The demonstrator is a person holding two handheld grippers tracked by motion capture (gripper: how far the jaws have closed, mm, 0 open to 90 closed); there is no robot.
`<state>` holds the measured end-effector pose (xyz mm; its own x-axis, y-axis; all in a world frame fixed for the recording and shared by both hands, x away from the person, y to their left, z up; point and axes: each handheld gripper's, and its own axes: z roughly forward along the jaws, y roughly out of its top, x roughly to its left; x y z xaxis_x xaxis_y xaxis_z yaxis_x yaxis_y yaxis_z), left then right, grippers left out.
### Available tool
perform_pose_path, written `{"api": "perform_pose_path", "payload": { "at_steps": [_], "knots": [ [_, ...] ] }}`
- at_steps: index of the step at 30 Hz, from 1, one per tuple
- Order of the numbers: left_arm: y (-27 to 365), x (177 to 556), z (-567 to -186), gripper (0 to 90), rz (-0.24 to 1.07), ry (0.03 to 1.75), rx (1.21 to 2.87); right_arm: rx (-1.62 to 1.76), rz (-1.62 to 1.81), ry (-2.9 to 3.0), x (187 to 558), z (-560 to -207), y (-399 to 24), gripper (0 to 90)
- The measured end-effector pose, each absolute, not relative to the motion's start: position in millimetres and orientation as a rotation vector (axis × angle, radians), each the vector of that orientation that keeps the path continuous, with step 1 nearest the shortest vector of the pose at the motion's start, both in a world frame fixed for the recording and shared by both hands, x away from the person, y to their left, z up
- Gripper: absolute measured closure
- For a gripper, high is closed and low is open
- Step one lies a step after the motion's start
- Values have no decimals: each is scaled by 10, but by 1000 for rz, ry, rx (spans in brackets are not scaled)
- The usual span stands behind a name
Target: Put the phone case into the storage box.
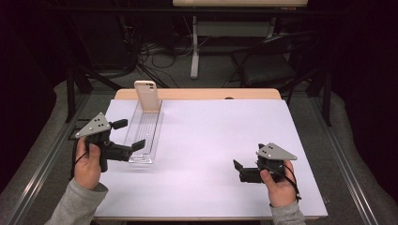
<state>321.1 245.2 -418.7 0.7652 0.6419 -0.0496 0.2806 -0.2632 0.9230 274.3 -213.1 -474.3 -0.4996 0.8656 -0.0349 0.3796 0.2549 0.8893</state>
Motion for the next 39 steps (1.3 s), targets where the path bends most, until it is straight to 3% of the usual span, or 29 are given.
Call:
{"api": "perform_pose_path", "payload": {
  "at_steps": [39],
  "knots": [
    [2878, 2994, -5025, 6, 426, 852, 1758, 1225, 1202, 1914, 2532, -5172, -2284, 0]
  ]
}}
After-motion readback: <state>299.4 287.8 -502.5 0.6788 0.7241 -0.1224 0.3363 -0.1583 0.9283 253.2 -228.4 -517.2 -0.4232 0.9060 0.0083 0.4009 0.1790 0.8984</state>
